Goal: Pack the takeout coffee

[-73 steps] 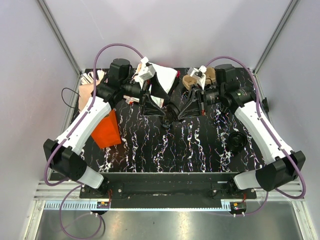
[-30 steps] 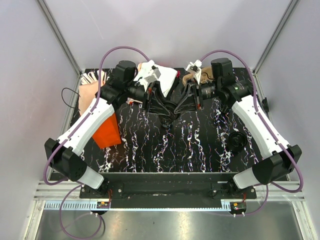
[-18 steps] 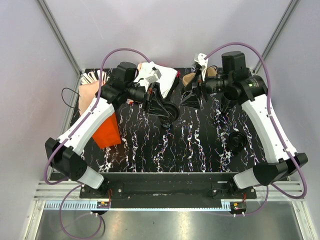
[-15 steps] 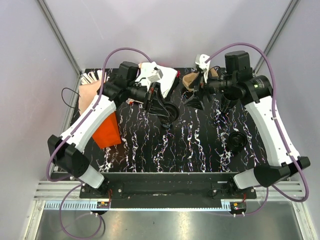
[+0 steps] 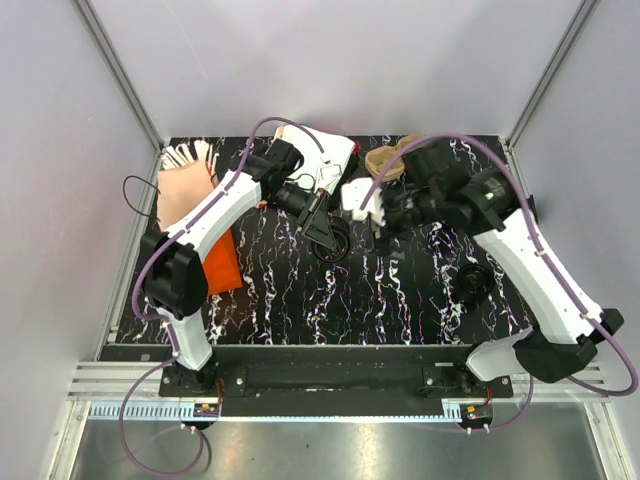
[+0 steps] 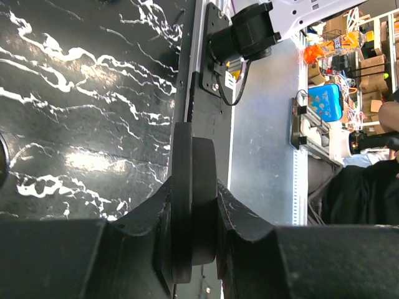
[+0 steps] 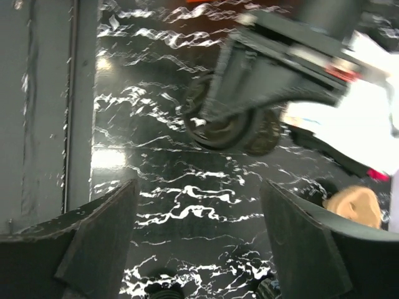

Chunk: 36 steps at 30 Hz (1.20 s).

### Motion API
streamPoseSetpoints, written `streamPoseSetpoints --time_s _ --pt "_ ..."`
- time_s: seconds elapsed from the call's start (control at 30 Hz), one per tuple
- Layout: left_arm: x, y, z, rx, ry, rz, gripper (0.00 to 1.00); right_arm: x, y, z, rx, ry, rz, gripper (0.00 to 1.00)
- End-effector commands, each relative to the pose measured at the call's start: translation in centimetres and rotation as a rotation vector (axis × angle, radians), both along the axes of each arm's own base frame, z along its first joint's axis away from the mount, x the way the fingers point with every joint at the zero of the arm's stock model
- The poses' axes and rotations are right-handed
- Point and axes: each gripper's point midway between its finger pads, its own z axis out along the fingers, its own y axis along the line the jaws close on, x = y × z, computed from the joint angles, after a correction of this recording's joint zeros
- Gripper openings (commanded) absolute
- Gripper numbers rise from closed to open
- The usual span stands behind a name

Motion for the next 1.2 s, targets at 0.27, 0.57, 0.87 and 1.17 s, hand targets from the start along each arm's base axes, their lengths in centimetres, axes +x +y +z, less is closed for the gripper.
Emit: streamPoseSetpoints --time_s 0.27,0.57,0.87,1.17 --pt "0.3 0.4 1.0 -0.020 -0.006 0.004 0.07 -1.7 5.5 -5.5 -0.168 -0.057 0.100 0.73" --pt "0.5 0.7 1.1 -0.046 0.030 0.010 0.08 -1.4 7.0 -8.1 -0.230 -0.147 0.051 0.68" --pt "0.1 0.8 1.5 -0.062 0.026 0.004 0.08 1.4 7.4 -8.8 -0.240 -0.258 -0.050 0.60" --pt "-0.2 0.9 1.8 -0.070 0.028 0.002 0.09 1.4 7.2 -10.4 -0.276 -0.265 -0.036 0.55"
